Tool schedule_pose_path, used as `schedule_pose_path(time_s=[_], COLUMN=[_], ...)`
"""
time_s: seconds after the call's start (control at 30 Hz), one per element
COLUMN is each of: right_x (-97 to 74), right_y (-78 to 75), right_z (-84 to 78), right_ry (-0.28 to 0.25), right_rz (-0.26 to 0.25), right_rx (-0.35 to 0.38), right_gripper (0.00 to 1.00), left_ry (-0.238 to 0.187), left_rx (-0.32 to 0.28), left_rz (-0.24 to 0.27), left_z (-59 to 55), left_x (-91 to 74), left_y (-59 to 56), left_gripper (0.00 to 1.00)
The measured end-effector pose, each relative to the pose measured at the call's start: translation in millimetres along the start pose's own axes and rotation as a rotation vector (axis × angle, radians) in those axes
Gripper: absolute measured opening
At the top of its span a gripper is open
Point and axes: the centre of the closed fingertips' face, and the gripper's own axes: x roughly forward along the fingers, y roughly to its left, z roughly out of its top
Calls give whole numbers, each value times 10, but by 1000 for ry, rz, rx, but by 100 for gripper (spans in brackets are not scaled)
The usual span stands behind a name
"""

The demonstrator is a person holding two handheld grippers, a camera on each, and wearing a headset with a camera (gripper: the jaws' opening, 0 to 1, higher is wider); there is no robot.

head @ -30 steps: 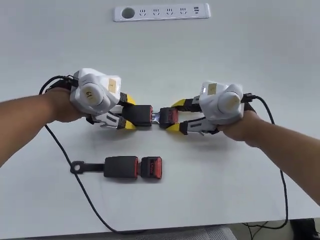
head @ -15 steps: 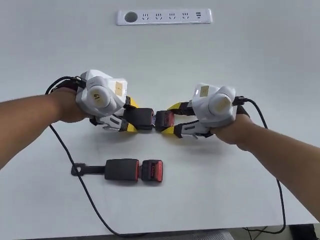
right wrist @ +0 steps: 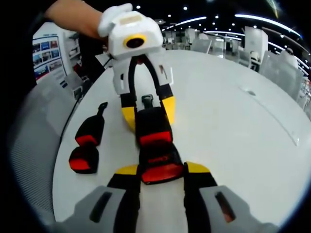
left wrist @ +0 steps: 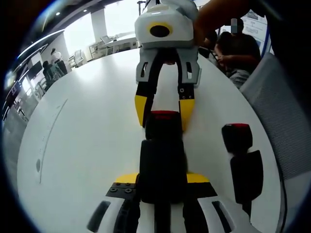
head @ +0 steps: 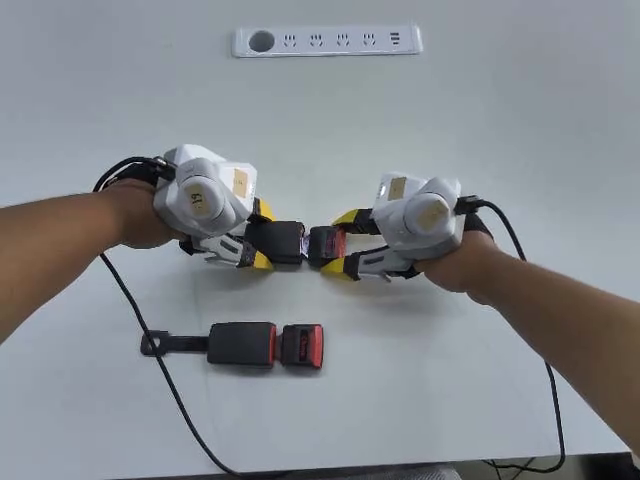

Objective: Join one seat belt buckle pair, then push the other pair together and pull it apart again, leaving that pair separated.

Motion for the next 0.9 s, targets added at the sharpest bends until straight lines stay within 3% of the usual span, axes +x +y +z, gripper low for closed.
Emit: schedule_pose_path(time_s=[0.9], right_x=[20], right_y=[-10], right_z=[-12], right_ry=[34], right_rz=[-21], right_rx=[-28], right_gripper=[34], left_ry=[2], left_rx=[-1], left_rz=[-2], left_z=[5], left_x=[-3], left_y=[-7], left_gripper=[34])
